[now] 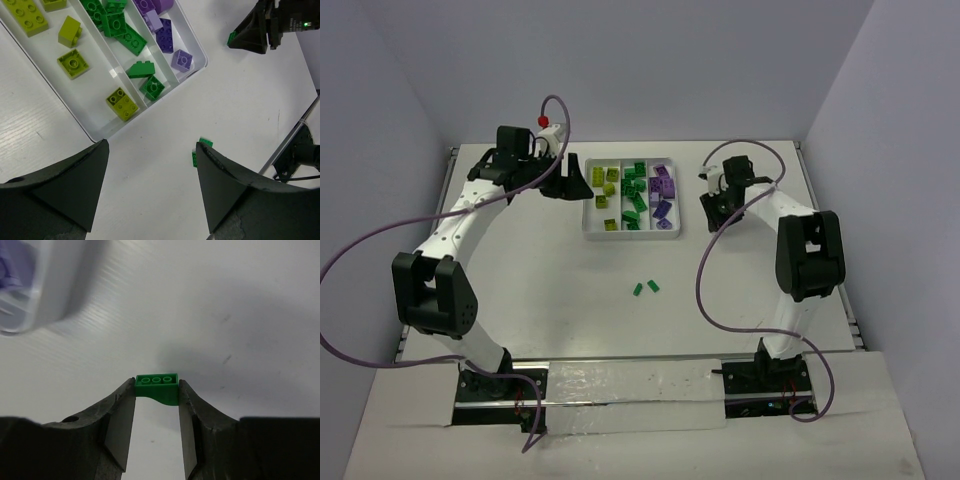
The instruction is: Sort the legos into containers by color
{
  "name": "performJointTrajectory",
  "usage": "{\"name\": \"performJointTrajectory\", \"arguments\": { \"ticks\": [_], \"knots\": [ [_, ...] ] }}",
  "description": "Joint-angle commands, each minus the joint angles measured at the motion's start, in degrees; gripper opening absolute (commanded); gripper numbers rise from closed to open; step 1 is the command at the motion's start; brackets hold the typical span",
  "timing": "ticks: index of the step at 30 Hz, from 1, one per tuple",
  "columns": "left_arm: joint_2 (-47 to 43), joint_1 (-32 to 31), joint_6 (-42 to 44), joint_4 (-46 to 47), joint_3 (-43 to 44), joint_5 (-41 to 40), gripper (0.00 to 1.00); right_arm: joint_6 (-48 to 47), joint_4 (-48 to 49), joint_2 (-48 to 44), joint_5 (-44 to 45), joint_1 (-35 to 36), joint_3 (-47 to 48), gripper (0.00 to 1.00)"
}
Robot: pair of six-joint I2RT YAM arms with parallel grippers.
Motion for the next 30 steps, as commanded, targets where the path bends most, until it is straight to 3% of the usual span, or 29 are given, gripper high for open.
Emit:
{"name": "performJointTrajectory", "arguments": {
  "ticks": [1, 5, 10, 22, 30],
  "knots": [
    [-3.4, 1.1, -0.3, 1.3, -1.3, 2.2, 0.79, 2.7, -1.2, -6.4, -2.6, 5.8, 6.5, 0.36],
    [-5.8, 3.7, -2.6, 4.4, -4.6, 3.6, 0.80, 5.9, -1.4, -6.6, -2.0, 11.5, 12.8, 0.36],
    [-7.6, 8.5, -4.2, 5.4, -7.0, 7.5, 0.84, 9.5, -1.9, 0.9, -1.4, 17.6, 24.8, 0.33],
    [-11.6, 11.6, 0.3, 4.2, -13.2, 6.9, 0.85, 11.6, -3.1, 17.4, 0.9, 23.3, 39.4, 0.35],
    [-14.1, 11.6, 15.7, -0.6, -16.3, 9.6, 0.85, 11.6, -4.9, 22.1, 0.5, 23.7, 42.2, 0.66]
  ]
}}
